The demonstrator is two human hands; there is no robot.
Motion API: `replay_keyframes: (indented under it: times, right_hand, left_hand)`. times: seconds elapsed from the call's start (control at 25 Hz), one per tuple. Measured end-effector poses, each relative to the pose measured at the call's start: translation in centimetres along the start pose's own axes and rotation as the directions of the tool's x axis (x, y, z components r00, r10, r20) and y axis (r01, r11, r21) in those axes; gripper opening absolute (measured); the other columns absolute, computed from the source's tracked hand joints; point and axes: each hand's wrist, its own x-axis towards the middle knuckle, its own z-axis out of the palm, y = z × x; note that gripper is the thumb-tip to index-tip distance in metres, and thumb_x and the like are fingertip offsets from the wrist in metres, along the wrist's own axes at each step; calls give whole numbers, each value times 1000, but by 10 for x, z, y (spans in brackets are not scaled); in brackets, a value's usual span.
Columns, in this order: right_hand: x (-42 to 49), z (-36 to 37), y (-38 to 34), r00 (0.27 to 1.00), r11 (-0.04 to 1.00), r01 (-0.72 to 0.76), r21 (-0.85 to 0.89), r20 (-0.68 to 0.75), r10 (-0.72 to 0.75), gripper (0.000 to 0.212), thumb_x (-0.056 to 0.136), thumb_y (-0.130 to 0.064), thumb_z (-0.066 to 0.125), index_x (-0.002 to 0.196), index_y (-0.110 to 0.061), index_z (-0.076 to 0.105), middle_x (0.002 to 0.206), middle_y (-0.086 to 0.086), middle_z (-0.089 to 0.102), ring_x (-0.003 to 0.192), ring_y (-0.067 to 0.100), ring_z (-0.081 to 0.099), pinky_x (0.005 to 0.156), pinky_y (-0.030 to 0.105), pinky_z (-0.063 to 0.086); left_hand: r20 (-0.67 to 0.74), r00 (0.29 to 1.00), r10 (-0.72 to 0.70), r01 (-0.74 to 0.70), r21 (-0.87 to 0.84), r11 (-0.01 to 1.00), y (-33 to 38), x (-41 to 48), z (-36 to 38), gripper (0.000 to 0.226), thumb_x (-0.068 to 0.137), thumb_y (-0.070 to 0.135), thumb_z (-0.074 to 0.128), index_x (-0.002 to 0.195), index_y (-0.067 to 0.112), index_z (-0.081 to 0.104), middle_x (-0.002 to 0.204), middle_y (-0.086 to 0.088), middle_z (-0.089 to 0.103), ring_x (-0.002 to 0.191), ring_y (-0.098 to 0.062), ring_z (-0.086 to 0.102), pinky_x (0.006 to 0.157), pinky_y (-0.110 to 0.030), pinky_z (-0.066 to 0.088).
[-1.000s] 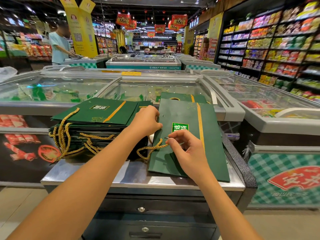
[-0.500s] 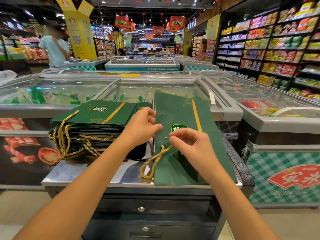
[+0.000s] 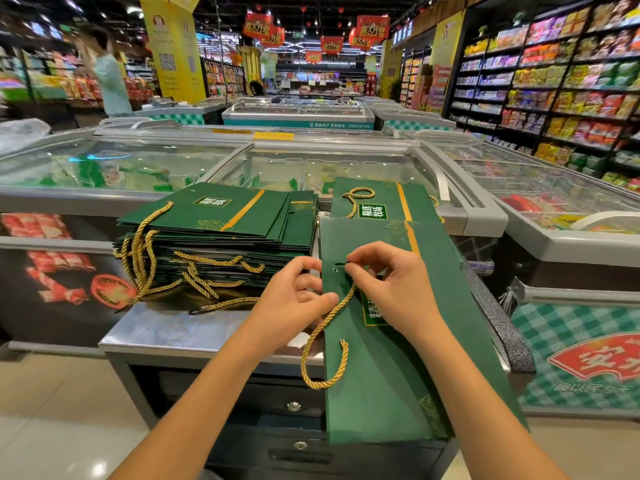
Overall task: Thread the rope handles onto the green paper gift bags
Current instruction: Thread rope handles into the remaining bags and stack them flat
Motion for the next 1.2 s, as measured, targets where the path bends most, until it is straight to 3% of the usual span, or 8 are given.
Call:
replay_keyframes:
  times: [0.12,0.32,0.44,0.56,0.72,0.96,1.08,1.2]
  right_hand:
    - [-4,3,3,1000,1000,13,0,16,-13,8,86,-12,78,89,-19,77,78,-14,72,63,15,57,61,23,48]
    - [-7,4,7,1000,999,0,32,1,0,10,87,-10,76,89,-19,76,78,-12,71,59,13,54,58,24,46]
    - [-6,4,7,1000,999,-10,41,-15,11,10,88,-10,76,89,-20,76,79,-10,71,61,17,57,59,29,50]
    - [-6,5,8,1000,999,1,43,-10,-1,9,87,-10,77,90,-19,77,81,-9,72,62,14,59,59,22,48]
    - [-6,4,10,1000,997,20,72,-11,-19,11,86,-12,79,93,-20,81,86,-9,72,71,15,63,63,18,46]
    - [-7,3,2,1000,986,7,165,23,-11,8,82,-21,83,90,-17,81,83,-3,71,68,12,60,59,17,42]
    - [-7,3,-3,999,977,-37,210,23,33,14,79,-23,85,84,-13,77,73,1,70,58,5,54,55,14,40]
    - [-7,4,-3,999,975,-37,219,17,34,22,78,-24,87,81,-9,71,73,6,70,62,12,59,58,20,45]
  left_hand:
    - [0,1000,-7,7,-27,1000,-2,0,1,46,89,1,71,121,29,53,85,0,73,73,-23,68,56,-24,52]
    - [2,1000,-2,2,-28,1000,-7,1,-3,54,92,6,69,139,23,50,95,-7,74,82,-32,73,62,-28,56]
    - [7,1000,6,-5,-54,999,-6,-1,-2,50,96,5,62,141,23,51,97,-11,72,81,-26,72,62,-30,57]
    - [37,999,41,-37,-85,996,-4,-3,-1,45,103,4,50,141,27,51,102,-18,68,78,-20,68,60,-31,58]
    - [47,996,81,-78,-64,995,-5,-3,-1,46,103,11,53,144,32,50,110,-19,60,84,-24,67,64,-36,62]
    - [66,989,133,-132,-18,991,-5,-2,2,44,101,19,56,139,39,48,104,-13,54,72,-15,67,58,-28,58]
    - [81,980,182,-187,47,981,-6,-1,3,40,102,23,54,134,46,48,95,-6,54,66,-14,65,56,-33,60]
    - [89,971,220,-229,112,967,-9,-1,3,42,104,25,52,141,43,46,94,-8,54,60,-11,63,58,-31,59]
